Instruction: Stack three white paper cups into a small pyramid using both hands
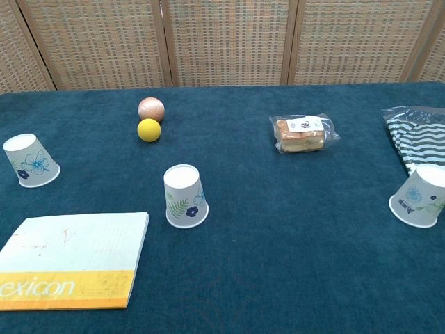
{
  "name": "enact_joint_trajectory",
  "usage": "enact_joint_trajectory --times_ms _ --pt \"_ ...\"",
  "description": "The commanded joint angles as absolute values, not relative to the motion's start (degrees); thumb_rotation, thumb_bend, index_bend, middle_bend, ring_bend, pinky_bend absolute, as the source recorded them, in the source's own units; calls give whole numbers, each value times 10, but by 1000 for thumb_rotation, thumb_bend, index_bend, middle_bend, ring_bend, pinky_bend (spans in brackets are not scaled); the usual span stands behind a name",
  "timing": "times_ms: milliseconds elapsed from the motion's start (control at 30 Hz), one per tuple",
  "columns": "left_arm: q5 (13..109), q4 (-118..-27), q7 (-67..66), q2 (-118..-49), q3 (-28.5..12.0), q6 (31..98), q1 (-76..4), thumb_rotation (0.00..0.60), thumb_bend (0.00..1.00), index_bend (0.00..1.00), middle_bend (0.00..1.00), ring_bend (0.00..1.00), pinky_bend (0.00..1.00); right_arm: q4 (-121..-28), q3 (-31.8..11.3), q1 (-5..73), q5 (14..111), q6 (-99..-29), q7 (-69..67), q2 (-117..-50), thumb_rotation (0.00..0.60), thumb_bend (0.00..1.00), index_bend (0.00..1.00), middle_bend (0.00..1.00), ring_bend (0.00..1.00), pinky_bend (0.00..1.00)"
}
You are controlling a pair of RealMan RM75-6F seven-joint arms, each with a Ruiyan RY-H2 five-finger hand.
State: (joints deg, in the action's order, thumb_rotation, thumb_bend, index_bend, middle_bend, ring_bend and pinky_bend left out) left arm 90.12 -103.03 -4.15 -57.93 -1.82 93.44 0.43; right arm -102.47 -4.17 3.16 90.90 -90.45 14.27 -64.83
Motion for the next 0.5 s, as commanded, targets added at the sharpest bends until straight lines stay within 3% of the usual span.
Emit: enact_joint_trajectory --times_ms 33,333,500 --pt "901 -1030 -41 -580 -18 934 4 600 114 0 0 0 0 -1025 -41 32 909 -903 142 -648 600 0 0 0 0 0" --pt "897 -1030 -40 -579 -19 930 3 600 114 0 0 0 0 -1024 -40 57 910 -856 83 -629 600 0 0 5 0 0" --pt "890 -1031 -48 -581 -22 923 -1 600 113 0 0 0 0 -985 -62 128 884 -746 12 -629 600 0 36 149 47 125"
